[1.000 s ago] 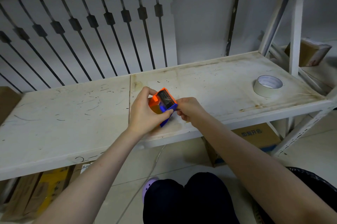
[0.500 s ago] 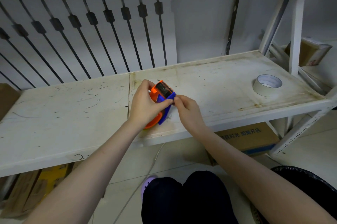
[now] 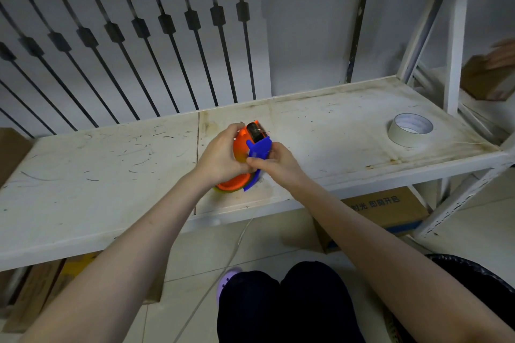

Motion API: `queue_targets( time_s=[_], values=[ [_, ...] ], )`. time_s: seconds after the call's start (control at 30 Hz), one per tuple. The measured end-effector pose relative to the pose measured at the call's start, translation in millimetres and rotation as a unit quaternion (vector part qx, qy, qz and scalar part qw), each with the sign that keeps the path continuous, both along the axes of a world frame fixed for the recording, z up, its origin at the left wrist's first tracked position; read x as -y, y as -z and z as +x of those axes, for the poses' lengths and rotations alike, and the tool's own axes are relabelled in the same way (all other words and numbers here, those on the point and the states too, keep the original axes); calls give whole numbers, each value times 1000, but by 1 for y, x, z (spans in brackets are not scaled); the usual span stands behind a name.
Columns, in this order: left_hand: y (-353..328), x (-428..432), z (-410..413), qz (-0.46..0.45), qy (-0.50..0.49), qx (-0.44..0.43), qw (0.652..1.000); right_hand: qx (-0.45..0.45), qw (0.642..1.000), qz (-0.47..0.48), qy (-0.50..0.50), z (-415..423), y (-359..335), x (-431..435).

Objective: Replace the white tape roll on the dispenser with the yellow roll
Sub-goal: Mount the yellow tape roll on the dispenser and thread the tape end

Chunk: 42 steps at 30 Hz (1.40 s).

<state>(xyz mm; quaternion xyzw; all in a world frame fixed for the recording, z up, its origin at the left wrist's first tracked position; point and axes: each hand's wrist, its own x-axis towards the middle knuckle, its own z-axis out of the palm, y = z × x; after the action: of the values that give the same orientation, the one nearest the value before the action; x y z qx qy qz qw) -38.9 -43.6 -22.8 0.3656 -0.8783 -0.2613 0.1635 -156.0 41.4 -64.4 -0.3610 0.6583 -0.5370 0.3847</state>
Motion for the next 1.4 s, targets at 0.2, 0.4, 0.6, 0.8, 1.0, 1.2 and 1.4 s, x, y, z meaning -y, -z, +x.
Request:
queue_targets(
  time_s=[0.2, 0.4, 0.6, 0.8, 1.0, 1.2, 1.4],
  values=[
    [10, 8, 38, 108, -76, 56, 990, -112, 993, 16, 45, -4, 6, 8],
    [24, 11, 47, 254, -102, -72, 959, -70, 992, -27, 104, -1, 6, 10],
    [34, 3, 33, 490, -172, -181, 835, -93, 995, 28, 5, -2, 1, 2],
    [41, -5, 7, 528, -176, -207, 804, -242, 964, 64, 88, -19, -3, 9],
    [37, -3, -18, 98, -146, -101, 979, -273, 949, 106, 118, -42, -11, 17],
    [50, -9, -27, -32, 15, 21, 999, -321, 932, 110, 125, -44, -2, 14],
    [48, -16, -35, 13, 33, -44, 998, -284, 937, 116, 165, -65, -1, 0]
  ],
)
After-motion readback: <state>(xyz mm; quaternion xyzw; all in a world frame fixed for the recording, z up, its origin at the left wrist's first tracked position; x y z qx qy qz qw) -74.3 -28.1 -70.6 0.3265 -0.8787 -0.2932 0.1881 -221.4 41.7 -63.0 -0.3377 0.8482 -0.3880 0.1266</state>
